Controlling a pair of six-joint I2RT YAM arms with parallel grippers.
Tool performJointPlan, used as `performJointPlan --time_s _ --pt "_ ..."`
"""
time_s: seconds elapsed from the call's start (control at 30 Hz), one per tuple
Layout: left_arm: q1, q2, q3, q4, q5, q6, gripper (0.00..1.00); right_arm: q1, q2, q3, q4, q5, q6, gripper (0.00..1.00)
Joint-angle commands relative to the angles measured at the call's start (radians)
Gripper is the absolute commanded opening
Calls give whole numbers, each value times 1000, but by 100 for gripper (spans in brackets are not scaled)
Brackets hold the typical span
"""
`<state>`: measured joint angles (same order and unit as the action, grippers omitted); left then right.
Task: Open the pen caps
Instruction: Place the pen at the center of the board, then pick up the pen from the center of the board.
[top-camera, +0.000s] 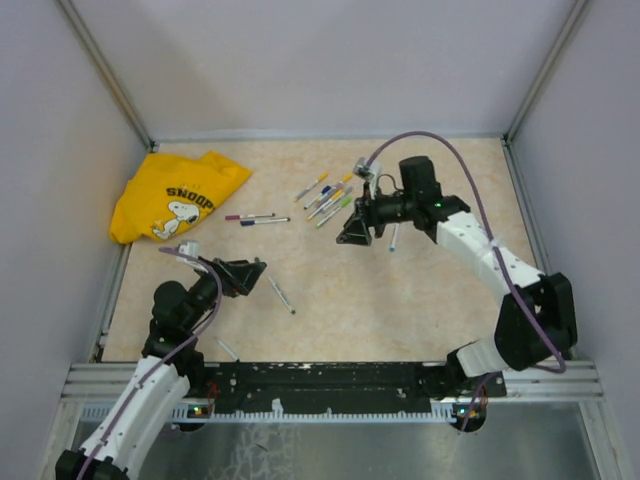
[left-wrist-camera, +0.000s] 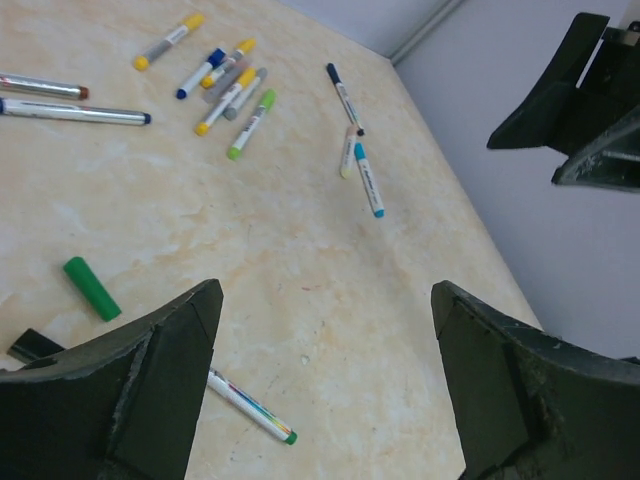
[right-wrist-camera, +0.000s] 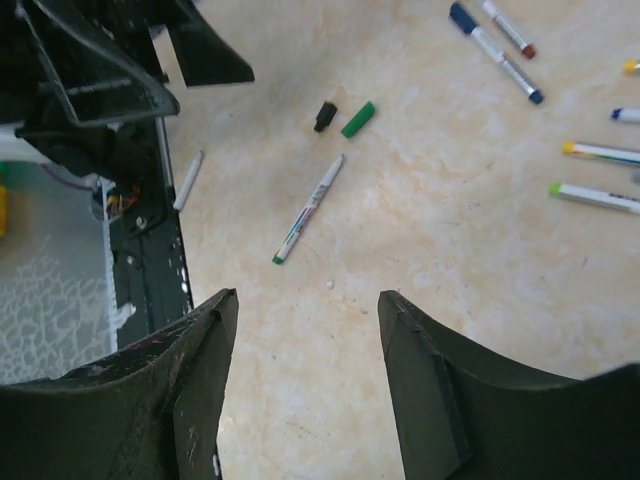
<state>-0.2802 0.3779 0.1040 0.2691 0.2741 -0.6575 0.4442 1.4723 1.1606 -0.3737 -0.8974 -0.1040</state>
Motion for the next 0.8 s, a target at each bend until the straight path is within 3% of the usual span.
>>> performJointPlan --time_s 0.0,0.1,0.17,0.27,0.47,0.77 --pt "-7 58 -29 260 162 -50 91 -139 -156 -90 213 -185 107 59" --pt "-7 139 -3 278 225 -54 91 -224 -231 -178 348 -211 210 60" --pt "-9 220 23 302 268 -66 91 -263 -265 -250 450 -223 281 70" --pt "-66 310 26 373 272 -74 91 -297 -256 -308 519 -241 303 72" --pt "-324 425 80 369 67 37 91 -319 -212 -229 301 -132 115 72" --pt "-348 655 30 667 123 -31 91 -356 -136 -179 167 46 7 72"
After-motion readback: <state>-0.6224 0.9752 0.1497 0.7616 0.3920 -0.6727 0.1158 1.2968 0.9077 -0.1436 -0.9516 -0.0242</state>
